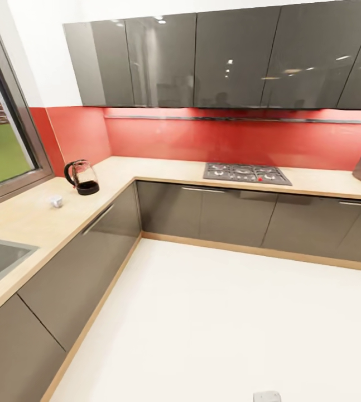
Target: Set up a coffee station on the kitchen countertop: keep the coffee maker on the countertop, move the bottle of coffee from the kitchen shelf to the counter next to the coffee maker, place a paper coffee filter on top of the coffee maker, put the saucer next to the coffee maker with the coffee cup on the saucer, and place the electric kettle next to the coffee maker.
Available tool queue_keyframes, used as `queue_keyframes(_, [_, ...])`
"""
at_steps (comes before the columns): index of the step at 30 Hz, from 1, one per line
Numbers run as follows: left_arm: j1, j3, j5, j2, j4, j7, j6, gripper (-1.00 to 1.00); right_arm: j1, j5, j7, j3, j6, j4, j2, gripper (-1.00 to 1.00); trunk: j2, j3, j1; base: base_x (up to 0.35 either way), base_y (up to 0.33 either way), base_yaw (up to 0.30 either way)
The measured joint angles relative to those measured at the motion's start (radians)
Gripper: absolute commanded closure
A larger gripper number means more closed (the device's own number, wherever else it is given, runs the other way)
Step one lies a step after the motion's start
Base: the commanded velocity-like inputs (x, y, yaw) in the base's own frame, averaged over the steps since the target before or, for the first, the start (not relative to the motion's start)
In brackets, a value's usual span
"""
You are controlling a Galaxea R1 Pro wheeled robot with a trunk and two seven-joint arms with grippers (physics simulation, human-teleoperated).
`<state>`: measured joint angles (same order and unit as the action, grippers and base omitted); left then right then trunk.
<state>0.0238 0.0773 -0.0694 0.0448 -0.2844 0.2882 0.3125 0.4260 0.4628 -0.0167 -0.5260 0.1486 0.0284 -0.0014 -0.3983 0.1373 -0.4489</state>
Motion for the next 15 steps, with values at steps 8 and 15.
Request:
queue_keyframes(8, [0.000,0.000,0.000,0.000,0.000,0.000,0.000,-1.00,0.000,0.000,0.000,0.001,0.000,0.000,0.000,-1.00,0.000,0.000,0.000,0.323,-0.115,0.154])
queue_keyframes(15, [0.000,0.000,0.000,0.000,0.000,0.000,0.000,-1.00,0.000,0.000,0.001,0.000,0.000,-0.001,0.000,-1.00,0.000,0.000,0.000,0.323,-0.114,0.082])
